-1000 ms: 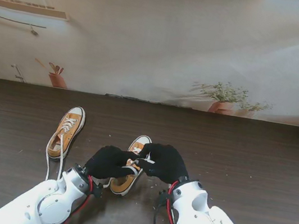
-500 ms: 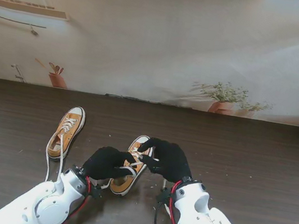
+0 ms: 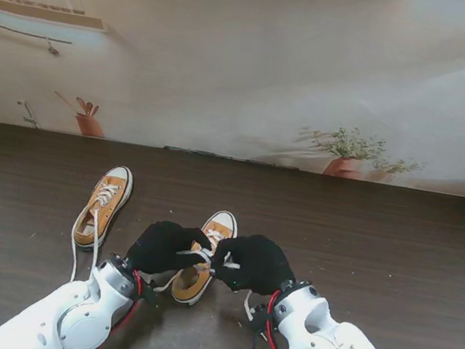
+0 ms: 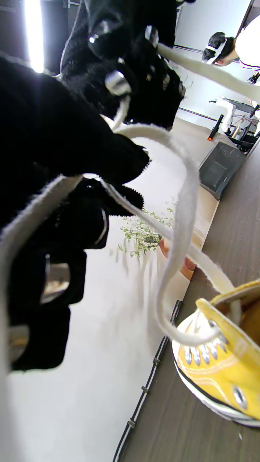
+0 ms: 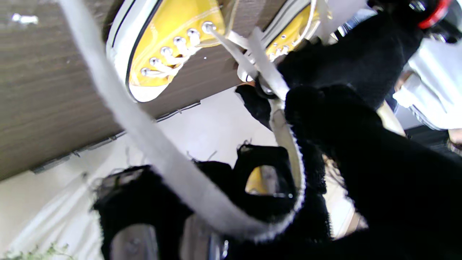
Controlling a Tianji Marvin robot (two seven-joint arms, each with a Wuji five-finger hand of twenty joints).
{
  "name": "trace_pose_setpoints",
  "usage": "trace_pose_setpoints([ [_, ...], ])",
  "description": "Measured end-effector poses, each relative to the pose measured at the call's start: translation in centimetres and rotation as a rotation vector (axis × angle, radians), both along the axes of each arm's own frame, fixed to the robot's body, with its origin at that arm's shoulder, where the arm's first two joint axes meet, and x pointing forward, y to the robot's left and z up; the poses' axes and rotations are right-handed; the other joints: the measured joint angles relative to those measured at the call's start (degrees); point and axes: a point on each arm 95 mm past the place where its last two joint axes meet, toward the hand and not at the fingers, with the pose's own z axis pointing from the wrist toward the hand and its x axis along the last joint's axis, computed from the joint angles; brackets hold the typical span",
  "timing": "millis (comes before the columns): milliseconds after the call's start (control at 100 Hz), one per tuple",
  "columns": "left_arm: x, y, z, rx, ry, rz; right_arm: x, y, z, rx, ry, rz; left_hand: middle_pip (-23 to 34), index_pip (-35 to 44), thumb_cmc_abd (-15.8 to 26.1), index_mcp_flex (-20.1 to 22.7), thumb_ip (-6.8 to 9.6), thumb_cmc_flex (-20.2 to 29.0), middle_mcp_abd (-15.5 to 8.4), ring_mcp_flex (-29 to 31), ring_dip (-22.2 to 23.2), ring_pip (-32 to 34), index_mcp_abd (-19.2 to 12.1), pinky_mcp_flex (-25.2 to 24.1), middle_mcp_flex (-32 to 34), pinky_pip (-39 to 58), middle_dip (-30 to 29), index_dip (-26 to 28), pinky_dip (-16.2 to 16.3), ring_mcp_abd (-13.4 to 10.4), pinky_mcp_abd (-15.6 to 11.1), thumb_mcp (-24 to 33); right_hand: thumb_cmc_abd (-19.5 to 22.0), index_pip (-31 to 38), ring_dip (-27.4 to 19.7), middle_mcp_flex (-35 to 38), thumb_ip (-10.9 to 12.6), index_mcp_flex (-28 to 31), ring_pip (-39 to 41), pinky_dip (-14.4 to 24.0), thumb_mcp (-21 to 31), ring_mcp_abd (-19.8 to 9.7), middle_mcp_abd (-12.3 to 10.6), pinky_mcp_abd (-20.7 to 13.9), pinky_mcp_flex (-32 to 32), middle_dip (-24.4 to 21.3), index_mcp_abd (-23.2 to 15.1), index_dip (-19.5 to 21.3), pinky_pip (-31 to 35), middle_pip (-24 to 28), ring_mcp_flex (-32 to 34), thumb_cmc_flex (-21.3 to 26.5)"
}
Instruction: Tie the shoelaces into a bow on the shoes
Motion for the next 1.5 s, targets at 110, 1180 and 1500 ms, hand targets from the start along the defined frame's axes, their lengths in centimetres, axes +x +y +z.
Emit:
trace_pose_setpoints([
  [110, -0.1, 0.0, 0.3, -0.001, -0.011, -0.003, 0.5, 0.0, -0.4, -0.11, -0.088, 0.025, -0.01, 0.0, 0.0, 0.0, 0.0, 0.0, 0.01, 0.0, 0.0, 0.0, 0.0, 0.0, 0.0, 0.0, 0.11, 0.0, -0.01, 0.03, 0.0, 0.01, 0.69, 0.0, 0.0, 0.0, 0.0, 0.0, 0.0, 0.0, 0.11, -0.25, -0.21, -0.42, 0.19, 0.0, 0.21, 0.0, 0.0, 0.0, 0.0, -0.86],
  [1180, -0.9, 1.0, 0.6, -0.013, -0.042, 0.005, 1.5, -0.6, -2.8, -0.444, -0.281, -0.127, -0.61, -0.06, 0.0, 0.0, 0.0, 0.0, 0.04, 0.0, 0.0, -0.19, 0.0, 0.0, 0.0, 0.0, 0.73, 0.0, -0.2, 0.05, 0.0, 0.41, 16.86, -20.92, -17.89, -22.12, 6.42, -45.57, -8.12, -17.4, -1.91, -4.12, -0.6, -1.6, -1.58, 1.35, 1.17, 9.46, -0.96, -7.99, 0.0, -5.45],
  [1500, -2.1, 3.3, 0.3, -0.035, -0.058, 0.074, 1.2, -0.5, -4.9, -0.394, -0.239, -0.138, -0.65, -0.19, 0.0, 0.0, 0.0, 0.0, 0.09, 0.0, 0.0, -0.21, 0.0, 0.0, 0.0, 0.0, 0.78, 0.0, -0.3, 0.06, 0.0, 0.41, 17.56, -56.25, -28.6, -50.65, 8.1, -45.92, -42.91, -16.77, -4.98, 7.12, 4.65, 2.46, -36.85, -11.78, -0.7, 0.45, -25.24, -19.86, -17.88, -10.71],
])
